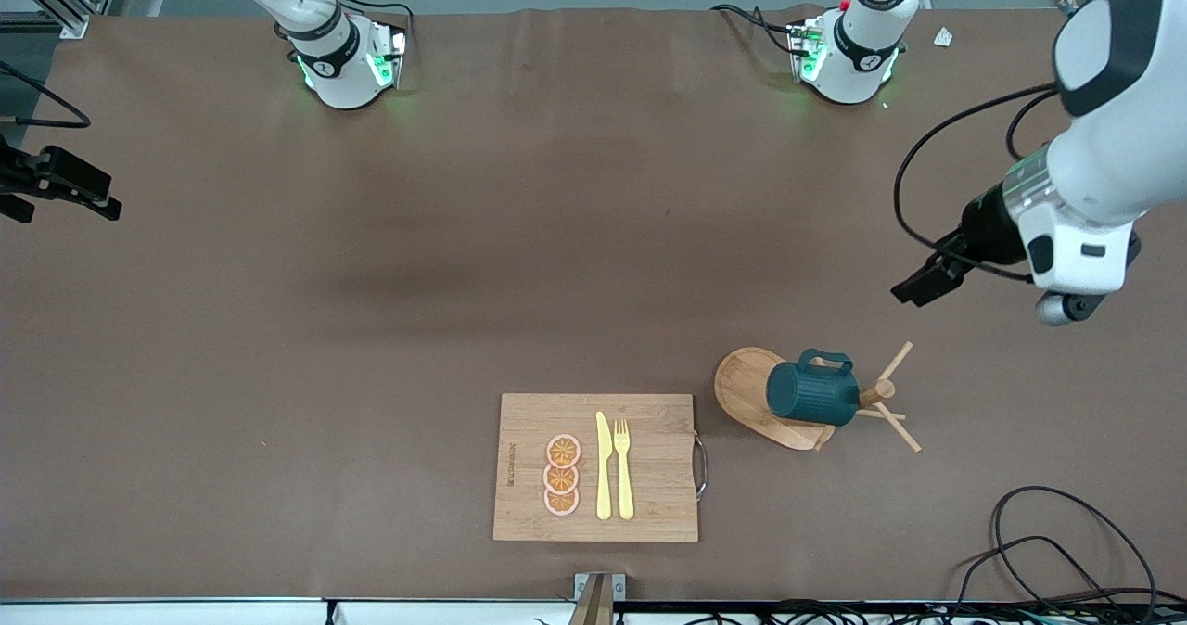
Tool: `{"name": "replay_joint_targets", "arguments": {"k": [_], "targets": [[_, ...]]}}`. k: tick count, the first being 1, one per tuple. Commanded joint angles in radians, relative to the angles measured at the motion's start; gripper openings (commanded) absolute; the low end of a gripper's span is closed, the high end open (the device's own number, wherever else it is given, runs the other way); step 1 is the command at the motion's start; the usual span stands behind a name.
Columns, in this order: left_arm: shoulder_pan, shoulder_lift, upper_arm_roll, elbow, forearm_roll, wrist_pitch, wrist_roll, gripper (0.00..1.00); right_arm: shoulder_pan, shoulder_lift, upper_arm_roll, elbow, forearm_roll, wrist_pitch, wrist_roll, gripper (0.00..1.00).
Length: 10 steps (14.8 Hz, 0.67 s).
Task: Transfer cup from left to right arm and place
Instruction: 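Reach the left gripper down to the teal mug on the stand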
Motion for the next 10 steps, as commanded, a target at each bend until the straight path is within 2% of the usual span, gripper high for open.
{"name": "replay_joint_targets", "arguments": {"k": [1,3,6,10], "targets": [[-0.025,0.057,-0.003,0.011,-0.022,0.071,-0.216,1.00,-0.016,-0.025,0.011,-0.015,0.011,-0.003,-0.011,1.00],[-0.033,0.091,-0.005,0.011,-0.072,0.119,-0.290,1.00,-0.016,-0.025,0.011,-0.015,0.011,-0.003,-0.009,1.00],[-0.011,0.152,-0.005,0.013,-0.157,0.192,-0.280,1.00,-0.016,-0.025,0.011,-0.015,0.011,-0.003,-0.011,1.00],[-0.033,0.198,-0.005,0.009,-0.168,0.255,-0.298,1.00,-0.016,-0.023,0.011,-0.015,0.011,-0.003,-0.011,1.00]]}}
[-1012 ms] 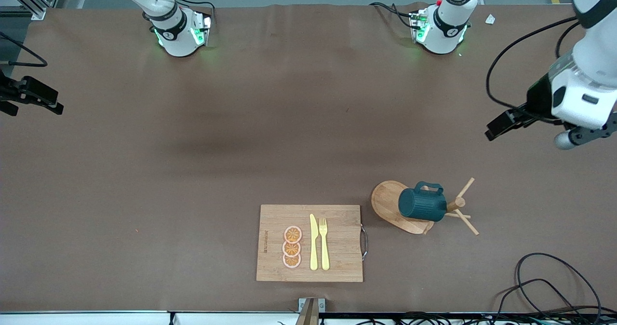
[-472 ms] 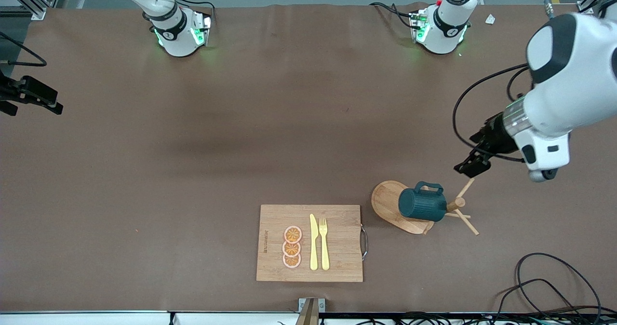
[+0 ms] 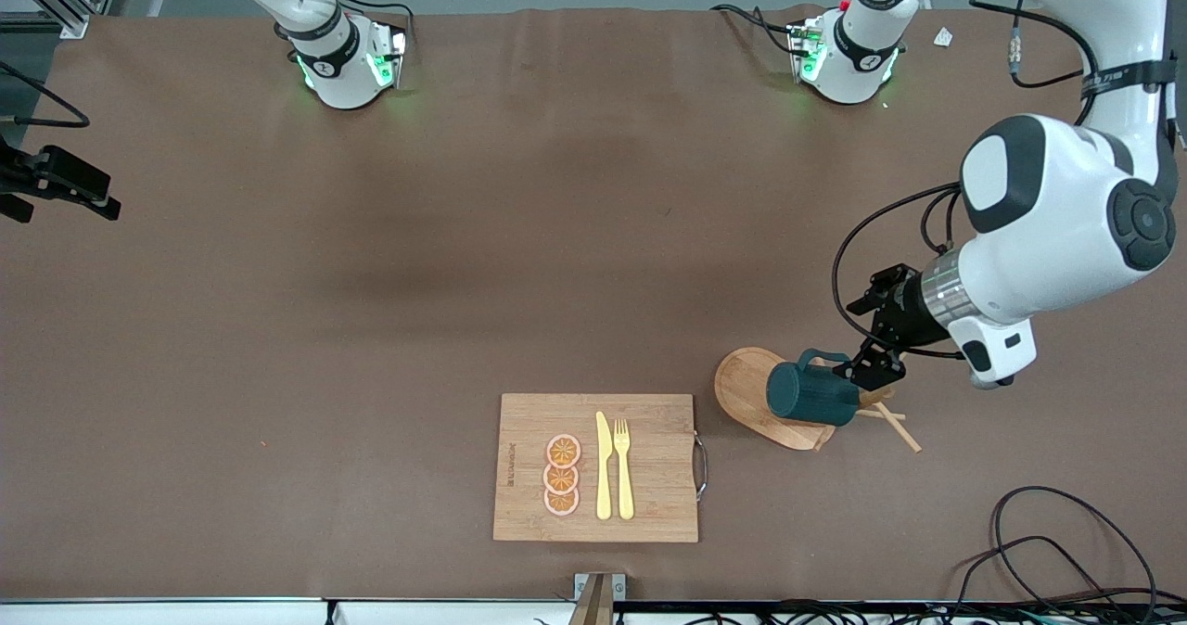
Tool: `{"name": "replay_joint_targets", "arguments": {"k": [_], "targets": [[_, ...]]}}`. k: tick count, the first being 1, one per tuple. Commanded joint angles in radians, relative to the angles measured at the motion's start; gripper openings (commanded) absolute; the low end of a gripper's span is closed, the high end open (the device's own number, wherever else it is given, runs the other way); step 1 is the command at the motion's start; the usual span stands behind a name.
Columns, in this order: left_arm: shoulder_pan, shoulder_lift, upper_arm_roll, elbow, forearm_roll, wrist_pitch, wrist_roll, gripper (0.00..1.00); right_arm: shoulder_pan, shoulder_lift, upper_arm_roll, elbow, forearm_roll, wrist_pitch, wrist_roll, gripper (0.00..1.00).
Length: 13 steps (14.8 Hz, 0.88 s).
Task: Transfer cup from left to right arm and place
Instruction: 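Reach the left gripper down to the teal mug on the stand, then close the left gripper on the teal mug's rim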
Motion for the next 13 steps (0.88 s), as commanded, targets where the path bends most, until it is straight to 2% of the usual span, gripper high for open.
{"name": "replay_joint_targets", "arguments": {"k": [1,13], "targets": [[-0.012,0.029,0.000,0.010,-0.016,0.040,-0.019,1.00,-0.016,-0.023,0.011,-0.016,0.011,-0.003,-0.011,1.00],[-0.026,0.121,-0.003,0.017,-0.048,0.155,-0.014,1.00,-0.016,-0.023,0.011,-0.016,0.011,-0.003,-0.011,1.00]]}}
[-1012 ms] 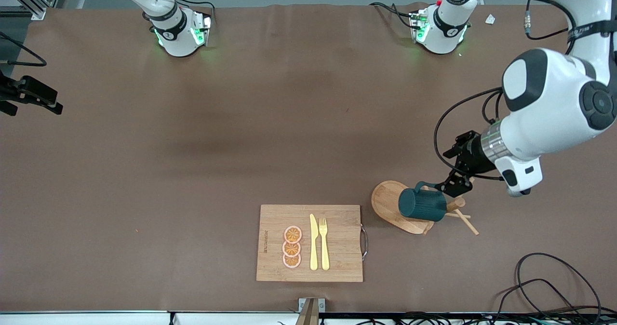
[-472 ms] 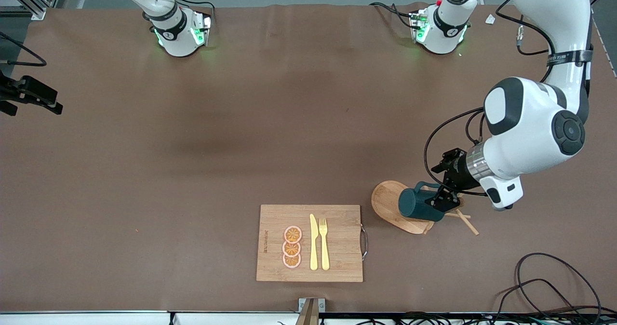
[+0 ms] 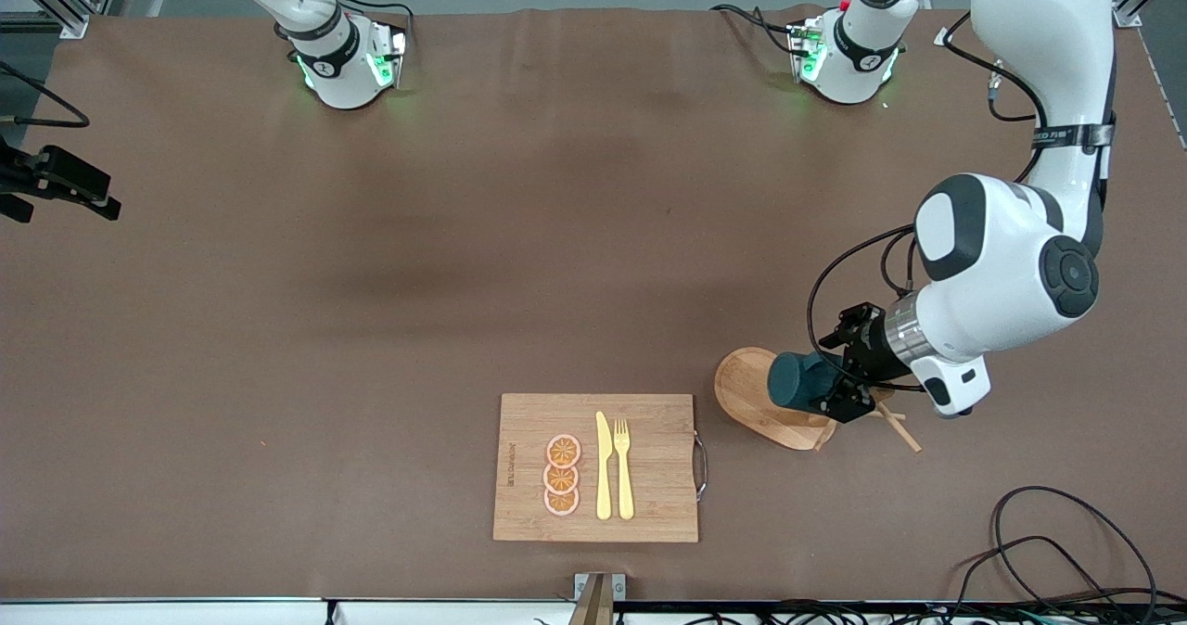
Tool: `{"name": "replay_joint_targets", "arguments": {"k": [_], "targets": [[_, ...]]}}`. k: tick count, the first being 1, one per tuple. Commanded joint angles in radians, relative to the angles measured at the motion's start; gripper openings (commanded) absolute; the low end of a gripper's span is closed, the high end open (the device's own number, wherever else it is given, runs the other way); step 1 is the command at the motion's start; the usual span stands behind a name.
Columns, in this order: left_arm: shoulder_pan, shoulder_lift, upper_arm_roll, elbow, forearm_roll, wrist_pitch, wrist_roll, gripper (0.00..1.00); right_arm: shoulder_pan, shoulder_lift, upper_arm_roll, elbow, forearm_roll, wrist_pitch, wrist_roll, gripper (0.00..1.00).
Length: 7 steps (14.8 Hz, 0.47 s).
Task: Transfer cup from left to right arm and place
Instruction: 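Close the left gripper on the teal mug's rim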
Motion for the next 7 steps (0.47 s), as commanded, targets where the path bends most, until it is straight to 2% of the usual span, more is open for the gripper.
{"name": "replay_joint_targets", "arguments": {"k": [1,4,6,7], "targets": [[-0.011,0.018,0.002,0.016,-0.017,0.019,-0.007,1.00,-0.016,-0.023,0.011,-0.016,0.011,-0.003,-0.011,1.00],[-0.011,0.033,-0.015,0.016,-0.017,0.032,-0.007,0.98,-0.016,-0.023,0.011,-0.016,0.011,-0.003,-0.011,1.00],[-0.011,0.035,-0.018,0.016,-0.017,0.039,-0.003,0.89,-0.016,-0.023,0.011,-0.014,0.011,-0.003,-0.011,1.00],[-0.011,0.035,-0.018,0.020,-0.017,0.039,0.004,0.81,-0.016,-0.023,0.011,-0.016,0.011,-0.003,-0.011,1.00]]}}
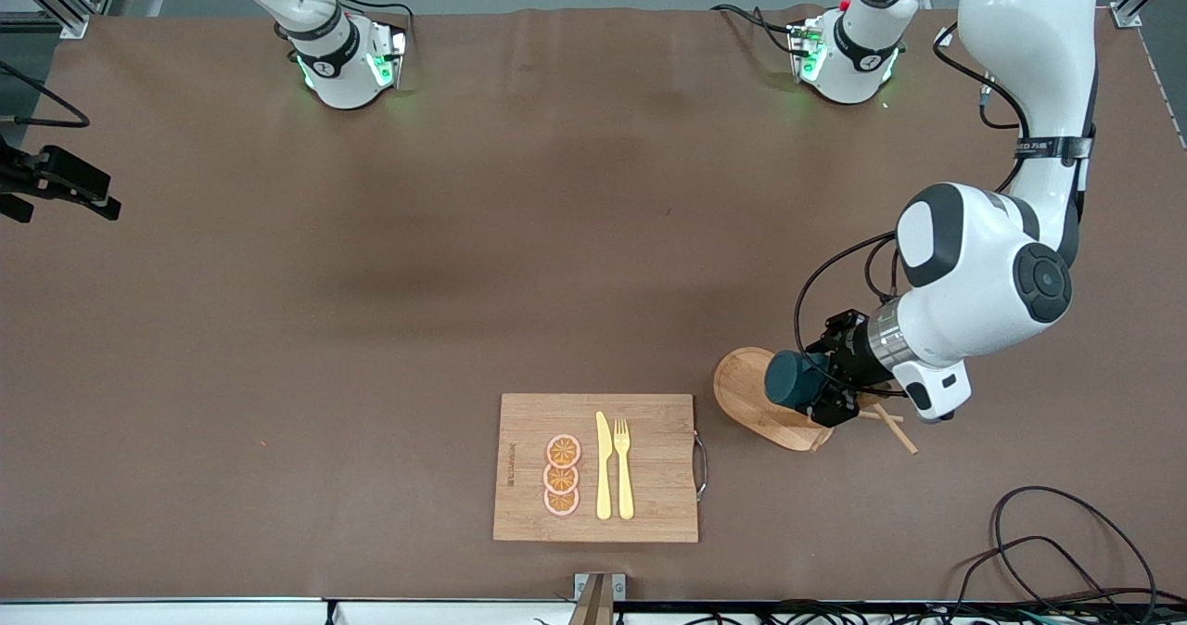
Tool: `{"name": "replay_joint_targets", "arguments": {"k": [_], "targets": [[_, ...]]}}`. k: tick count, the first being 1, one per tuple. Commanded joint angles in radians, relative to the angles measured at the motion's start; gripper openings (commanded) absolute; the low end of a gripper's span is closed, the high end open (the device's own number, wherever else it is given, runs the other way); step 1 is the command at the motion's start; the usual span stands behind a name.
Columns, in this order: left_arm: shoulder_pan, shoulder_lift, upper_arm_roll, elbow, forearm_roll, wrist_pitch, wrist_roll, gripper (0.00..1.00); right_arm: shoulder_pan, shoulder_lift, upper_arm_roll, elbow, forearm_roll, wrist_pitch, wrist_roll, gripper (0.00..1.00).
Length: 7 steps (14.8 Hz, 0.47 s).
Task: Transfer cup from left to right arm and place
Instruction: 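Close the left gripper on the teal mug's rim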
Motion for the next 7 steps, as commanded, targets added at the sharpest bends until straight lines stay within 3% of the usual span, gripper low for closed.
{"name": "replay_joint_targets", "arguments": {"k": [1,3,7], "targets": [[-0.006,0.018,-0.003,0.026,-0.015,0.004,0.007,0.70,-0.016,-0.023,0.011,-0.016,0.011,-0.003,-0.011,1.00],[-0.006,0.018,-0.005,0.027,-0.017,0.004,0.033,0.56,-0.016,-0.023,0.011,-0.016,0.011,-0.003,-0.011,1.00],[0.002,0.012,-0.020,0.042,-0.023,0.001,0.050,0.47,-0.015,-0.023,0.011,-0.014,0.011,-0.003,-0.011,1.00]]}}
